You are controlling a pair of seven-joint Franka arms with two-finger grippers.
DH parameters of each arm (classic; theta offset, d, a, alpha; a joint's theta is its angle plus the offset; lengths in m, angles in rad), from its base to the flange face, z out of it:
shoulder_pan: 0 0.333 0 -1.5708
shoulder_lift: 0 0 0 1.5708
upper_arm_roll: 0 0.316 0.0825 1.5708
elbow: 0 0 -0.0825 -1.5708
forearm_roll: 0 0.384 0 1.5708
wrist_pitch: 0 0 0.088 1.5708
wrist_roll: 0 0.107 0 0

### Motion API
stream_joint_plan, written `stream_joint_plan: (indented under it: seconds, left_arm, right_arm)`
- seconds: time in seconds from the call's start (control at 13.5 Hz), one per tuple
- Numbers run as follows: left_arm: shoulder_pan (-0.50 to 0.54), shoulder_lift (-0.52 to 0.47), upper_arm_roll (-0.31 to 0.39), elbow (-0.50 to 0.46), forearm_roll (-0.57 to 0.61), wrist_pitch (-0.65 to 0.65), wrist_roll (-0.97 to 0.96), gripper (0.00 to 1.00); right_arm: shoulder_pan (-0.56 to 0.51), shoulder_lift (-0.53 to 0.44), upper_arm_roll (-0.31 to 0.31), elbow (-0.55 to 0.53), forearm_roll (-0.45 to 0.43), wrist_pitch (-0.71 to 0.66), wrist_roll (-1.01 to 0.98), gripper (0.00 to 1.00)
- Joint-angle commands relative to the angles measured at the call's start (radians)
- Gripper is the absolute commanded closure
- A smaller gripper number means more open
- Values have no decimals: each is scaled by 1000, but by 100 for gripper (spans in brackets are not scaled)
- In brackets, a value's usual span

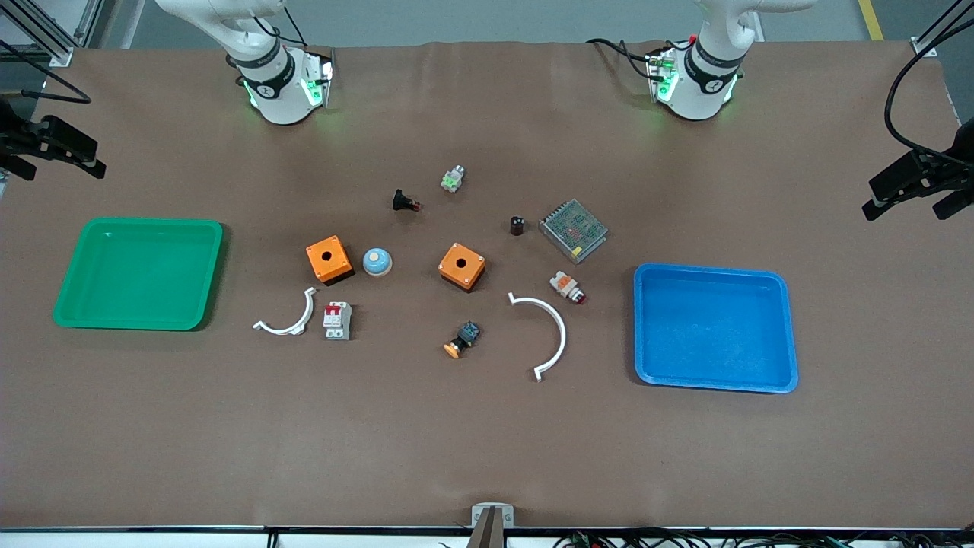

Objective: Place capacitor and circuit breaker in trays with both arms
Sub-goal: 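Move the left gripper toward the black capacitor near the power supply, then lower the left gripper to the capacitor while the right gripper reaches the breaker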

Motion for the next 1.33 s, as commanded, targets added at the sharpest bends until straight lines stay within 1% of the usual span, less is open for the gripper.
stream_joint_plan:
  seconds: [0.0, 0.3, 0.44, 0.59, 0.81, 0.96, 1.11, 1.19, 1.26]
  left_arm:
    - [-2, 11, -3, 17, 20, 6, 2, 0]
    - [-2, 10, -3, 18, 10, 4, -1, 0]
    - [1, 9, -5, 12, -9, -17, -7, 0]
    - [-8, 15, -5, 0, -29, -84, -7, 0]
    - [-58, 64, -69, -40, -33, -86, -21, 0]
    - [-84, 118, -147, -49, -33, -75, -135, 0]
    - [-115, 174, -227, -51, -24, -39, -295, 0]
    - [-144, 208, -254, -51, -21, -20, -370, 0]
    - [-175, 234, -264, -51, -21, -11, -422, 0]
  right_arm:
    - [-15, -23, 11, -19, -12, -1, -10, 0]
    - [-15, -23, 11, -19, -12, -3, -10, 0]
    - [-15, -23, 11, -19, -12, -3, -10, 0]
    - [-16, -23, 11, -19, -12, -4, -10, 0]
    - [-27, -13, 7, 7, -12, -4, 1, 0]
    - [-33, 16, 7, 9, -12, -4, 2, 0]
    - [-33, 136, 8, 18, -11, 6, -7, 0]
    - [-39, 181, 8, 24, -3, 16, -11, 0]
    - [-35, 228, 8, 33, -6, 49, -12, 0]
